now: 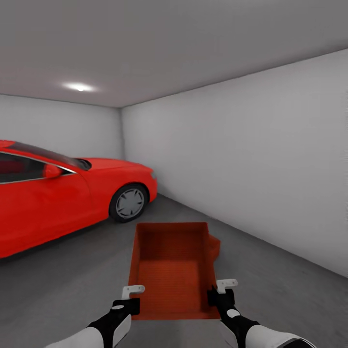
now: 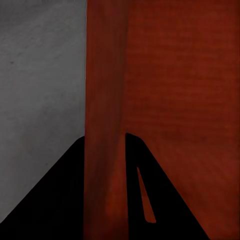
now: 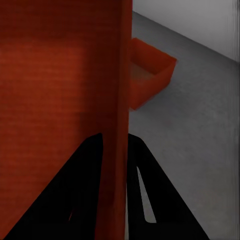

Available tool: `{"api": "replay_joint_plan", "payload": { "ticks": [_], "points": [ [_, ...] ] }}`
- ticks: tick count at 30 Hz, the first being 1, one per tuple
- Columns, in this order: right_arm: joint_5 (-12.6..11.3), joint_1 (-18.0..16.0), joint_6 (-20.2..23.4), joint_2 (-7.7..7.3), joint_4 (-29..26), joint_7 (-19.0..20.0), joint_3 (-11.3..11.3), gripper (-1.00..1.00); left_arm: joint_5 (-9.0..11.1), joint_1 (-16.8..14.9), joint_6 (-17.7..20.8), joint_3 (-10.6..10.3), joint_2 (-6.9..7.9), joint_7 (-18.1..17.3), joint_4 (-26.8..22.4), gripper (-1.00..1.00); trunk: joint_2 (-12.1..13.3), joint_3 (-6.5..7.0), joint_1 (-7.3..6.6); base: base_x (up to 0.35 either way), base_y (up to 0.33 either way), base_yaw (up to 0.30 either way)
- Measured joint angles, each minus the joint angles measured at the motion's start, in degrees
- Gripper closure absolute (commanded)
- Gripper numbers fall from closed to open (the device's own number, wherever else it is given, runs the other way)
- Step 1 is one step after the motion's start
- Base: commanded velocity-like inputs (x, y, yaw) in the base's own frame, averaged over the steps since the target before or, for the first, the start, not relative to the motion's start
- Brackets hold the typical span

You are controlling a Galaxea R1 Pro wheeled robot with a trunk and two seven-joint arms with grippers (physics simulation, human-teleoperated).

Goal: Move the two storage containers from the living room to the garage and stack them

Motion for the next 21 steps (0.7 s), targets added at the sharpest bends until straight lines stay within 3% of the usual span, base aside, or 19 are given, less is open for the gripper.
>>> {"api": "replay_joint_plan", "payload": {
  "ticks": [15, 21],
  "points": [
    [-0.1, 0.0, 0.0, 0.02, 0.0, 0.0, 0.1, 1.00, 0.0, 0.0, 0.0, 0.0, -0.01, 0.1, 0.0, 1.00, 0.0, 0.00, 0.00, 0.308, 0.191, -0.284],
    [0.5, 0.0, 0.1, -0.07, -0.1, 0.1, -0.4, 1.00, 0.1, 0.0, 0.0, 0.0, -0.04, 0.1, 0.0, 1.00, 0.0, 0.00, 0.00, 0.308, 0.191, -0.102]
  ]
}}
